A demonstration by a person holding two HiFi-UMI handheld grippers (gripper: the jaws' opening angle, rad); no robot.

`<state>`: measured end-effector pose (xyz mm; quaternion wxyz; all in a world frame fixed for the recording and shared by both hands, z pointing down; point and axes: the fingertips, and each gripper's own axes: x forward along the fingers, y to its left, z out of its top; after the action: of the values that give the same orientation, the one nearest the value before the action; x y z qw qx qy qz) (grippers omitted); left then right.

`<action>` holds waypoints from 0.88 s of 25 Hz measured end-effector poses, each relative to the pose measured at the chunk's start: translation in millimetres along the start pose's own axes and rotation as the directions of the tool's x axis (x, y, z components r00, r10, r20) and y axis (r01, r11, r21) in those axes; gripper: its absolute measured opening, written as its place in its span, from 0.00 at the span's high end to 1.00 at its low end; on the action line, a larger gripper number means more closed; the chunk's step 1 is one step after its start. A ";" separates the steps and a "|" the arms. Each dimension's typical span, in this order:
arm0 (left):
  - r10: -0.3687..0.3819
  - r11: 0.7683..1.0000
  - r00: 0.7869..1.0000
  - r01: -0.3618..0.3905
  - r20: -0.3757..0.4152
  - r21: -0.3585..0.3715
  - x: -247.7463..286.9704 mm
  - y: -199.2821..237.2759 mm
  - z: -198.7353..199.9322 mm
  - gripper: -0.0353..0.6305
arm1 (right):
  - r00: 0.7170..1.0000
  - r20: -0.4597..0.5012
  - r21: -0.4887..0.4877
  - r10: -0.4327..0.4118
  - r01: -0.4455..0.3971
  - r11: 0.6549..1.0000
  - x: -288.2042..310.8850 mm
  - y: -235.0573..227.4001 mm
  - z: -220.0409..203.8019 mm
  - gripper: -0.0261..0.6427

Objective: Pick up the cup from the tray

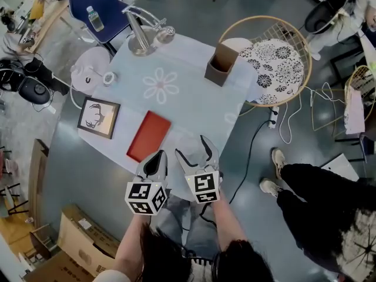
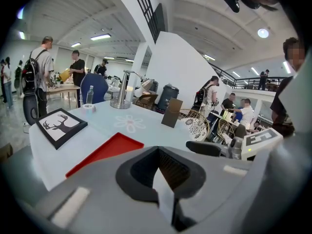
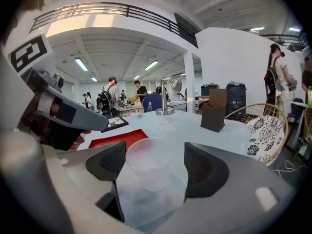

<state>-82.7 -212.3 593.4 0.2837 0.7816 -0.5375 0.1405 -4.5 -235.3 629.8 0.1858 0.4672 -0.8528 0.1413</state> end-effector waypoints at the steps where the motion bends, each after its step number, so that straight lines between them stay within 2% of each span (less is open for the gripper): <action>1: -0.003 1.000 1.000 0.003 0.000 0.001 -1.0 -1.7 1.0 0.95 | 1.000 -0.004 0.002 0.004 -0.004 1.000 -2.1 0.2 1.1 0.38; 6: -0.008 1.000 1.000 0.008 0.022 0.003 -8.7 -5.2 11.1 0.95 | 0.999 0.046 -0.009 0.001 -0.001 1.000 -18.9 4.6 27.8 0.40; 10: -0.014 1.000 0.999 0.014 0.038 0.002 -13.1 -11.2 18.4 0.95 | 0.998 0.066 -0.008 -0.015 0.016 1.000 -34.0 4.7 45.1 0.60; 12: -0.017 1.000 0.999 0.017 0.045 0.003 -16.8 -14.0 21.8 0.95 | 0.998 0.068 -0.024 0.002 0.000 1.000 -39.3 10.4 51.0 0.67; 15: -0.022 1.000 0.998 0.022 0.055 0.006 -24.1 -18.8 26.8 0.95 | 0.998 0.061 -0.052 0.027 -0.024 0.998 -46.5 18.4 57.3 0.73; 19: -0.031 1.000 0.996 0.031 0.086 0.005 -35.6 -25.8 38.4 0.95 | 0.996 0.083 -0.060 -0.015 0.020 0.998 -59.5 14.5 74.8 0.91; 22: -0.037 0.999 0.994 0.036 0.101 0.018 -47.0 -30.8 44.4 0.95 | 0.997 0.076 -0.092 0.001 0.006 0.996 -67.3 21.3 82.5 0.92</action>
<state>-76.2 -194.9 524.2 0.2522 0.7997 -0.5357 0.0997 -4.6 -208.3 524.7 0.1745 0.4643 -0.8642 0.0838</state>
